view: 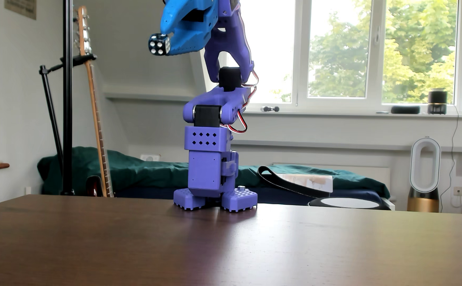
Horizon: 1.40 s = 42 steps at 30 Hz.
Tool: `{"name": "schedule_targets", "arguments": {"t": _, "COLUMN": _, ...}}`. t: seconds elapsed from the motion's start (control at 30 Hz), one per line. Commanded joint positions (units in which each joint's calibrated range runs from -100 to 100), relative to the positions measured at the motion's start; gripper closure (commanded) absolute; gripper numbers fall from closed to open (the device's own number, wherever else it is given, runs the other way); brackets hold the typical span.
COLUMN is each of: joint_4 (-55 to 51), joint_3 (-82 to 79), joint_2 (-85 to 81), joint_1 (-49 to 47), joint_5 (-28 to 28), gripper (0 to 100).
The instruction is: Grab the blue dice
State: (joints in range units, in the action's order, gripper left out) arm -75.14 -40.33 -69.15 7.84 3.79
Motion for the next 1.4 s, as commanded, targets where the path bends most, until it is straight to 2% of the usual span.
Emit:
{"name": "schedule_targets", "arguments": {"t": 0.0, "joint_4": 1.4, "joint_3": 0.3, "joint_2": -0.7, "joint_1": -1.2, "joint_5": 0.5, "gripper": 94}}
{"name": "schedule_targets", "arguments": {"t": 0.17, "joint_4": 1.4, "joint_3": -0.9, "joint_2": -1.2, "joint_1": -2.9, "joint_5": 2.6, "gripper": 85}}
{"name": "schedule_targets", "arguments": {"t": 0.93, "joint_4": 1.4, "joint_3": -2.3, "joint_2": -1.3, "joint_1": -3.3, "joint_5": 3.0, "gripper": 85}}
{"name": "schedule_targets", "arguments": {"t": 1.0, "joint_4": 2.1, "joint_3": -3.4, "joint_2": -1.3, "joint_1": -3.4, "joint_5": 2.8, "gripper": 88}}
{"name": "schedule_targets", "arguments": {"t": 1.13, "joint_4": 2.2, "joint_3": -6.7, "joint_2": -1.3, "joint_1": -5.6, "joint_5": 2.6, "gripper": 99}}
{"name": "schedule_targets", "arguments": {"t": 1.37, "joint_4": 4.3, "joint_3": -13.4, "joint_2": -1.3, "joint_1": -6.9, "joint_5": 1.8, "gripper": 98}}
